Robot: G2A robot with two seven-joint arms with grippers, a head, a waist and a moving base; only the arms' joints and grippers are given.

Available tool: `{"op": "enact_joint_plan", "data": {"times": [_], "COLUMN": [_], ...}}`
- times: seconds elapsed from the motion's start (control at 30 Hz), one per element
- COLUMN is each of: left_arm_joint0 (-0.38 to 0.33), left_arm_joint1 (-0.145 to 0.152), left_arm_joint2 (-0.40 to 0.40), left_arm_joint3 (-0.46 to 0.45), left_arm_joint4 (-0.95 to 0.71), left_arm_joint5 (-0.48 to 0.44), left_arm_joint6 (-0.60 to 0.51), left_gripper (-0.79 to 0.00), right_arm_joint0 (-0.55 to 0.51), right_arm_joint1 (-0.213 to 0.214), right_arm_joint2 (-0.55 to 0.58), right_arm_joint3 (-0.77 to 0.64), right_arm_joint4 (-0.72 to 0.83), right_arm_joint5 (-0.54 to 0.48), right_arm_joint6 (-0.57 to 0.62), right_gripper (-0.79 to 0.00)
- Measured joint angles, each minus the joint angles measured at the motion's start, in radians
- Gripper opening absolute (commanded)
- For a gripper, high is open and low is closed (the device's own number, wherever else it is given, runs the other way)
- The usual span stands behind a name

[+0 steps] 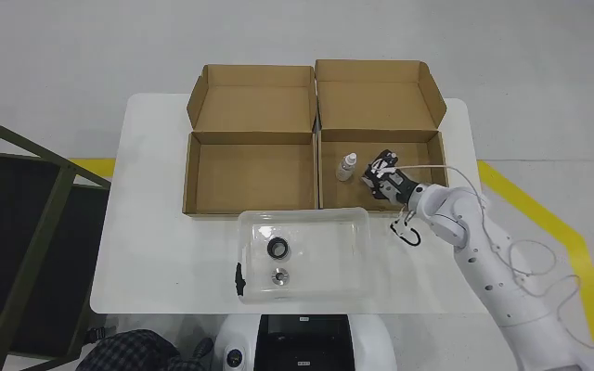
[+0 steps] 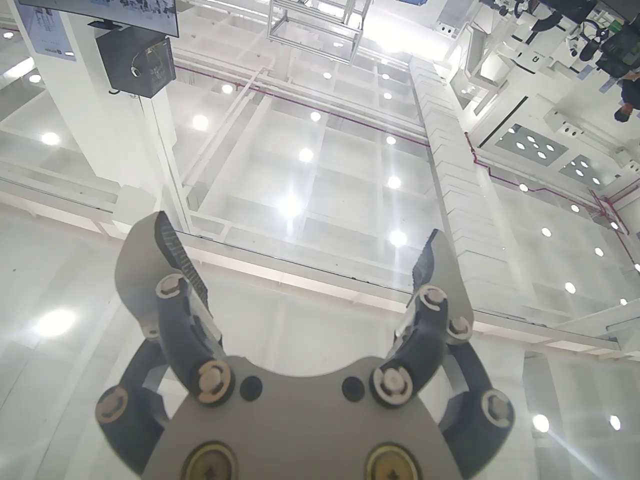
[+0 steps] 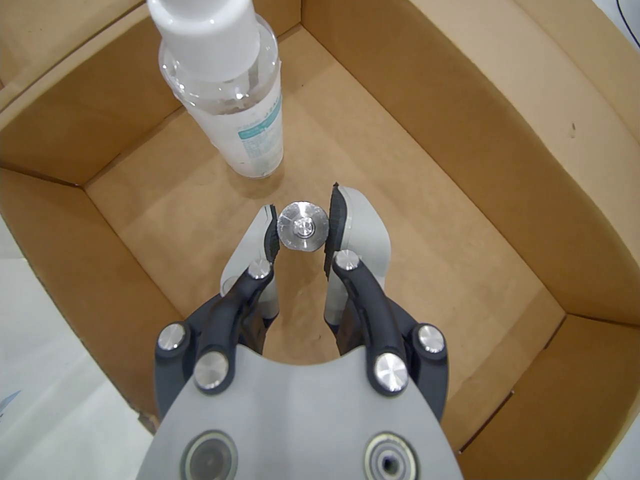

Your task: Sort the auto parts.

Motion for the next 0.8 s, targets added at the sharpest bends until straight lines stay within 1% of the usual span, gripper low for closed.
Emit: {"op": "enact_joint_plan", "data": {"times": [0.1, 0.27, 0.4, 0.53, 0.6, 0.67, 0.8], "left_arm_joint0": [0.0, 0.0, 0.0, 0.0, 0.0, 0.0, 0.0], "left_arm_joint1": [0.0, 0.0, 0.0, 0.0, 0.0, 0.0, 0.0], "left_arm_joint2": [0.0, 0.0, 0.0, 0.0, 0.0, 0.0, 0.0], "left_arm_joint3": [0.0, 0.0, 0.0, 0.0, 0.0, 0.0, 0.0], "left_arm_joint4": [0.0, 0.0, 0.0, 0.0, 0.0, 0.0, 0.0], "left_arm_joint5": [0.0, 0.0, 0.0, 0.0, 0.0, 0.0, 0.0], "left_arm_joint6": [0.0, 0.0, 0.0, 0.0, 0.0, 0.0, 0.0], "left_gripper": [0.0, 0.0, 0.0, 0.0, 0.0, 0.0, 0.0], "right_arm_joint0": [0.004, 0.006, -0.006, -0.036, -0.054, -0.075, -0.114], "right_arm_joint1": [-0.003, -0.005, -0.003, 0.006, 0.012, 0.018, 0.029], "right_arm_joint2": [-0.006, -0.007, 0.01, 0.055, 0.082, 0.111, 0.151], "right_arm_joint3": [0.004, -0.003, -0.025, -0.08, -0.111, -0.149, -0.217], "right_arm_joint4": [-0.006, -0.01, -0.008, 0.0, 0.01, 0.034, 0.083], "right_arm_joint5": [0.005, 0.009, 0.009, 0.001, -0.013, -0.051, -0.134], "right_arm_joint6": [0.001, 0.002, -0.006, -0.017, -0.019, -0.023, -0.007], "right_gripper": [-0.446, -0.397, -0.397, -0.394, -0.416, -0.419, -0.397]}}
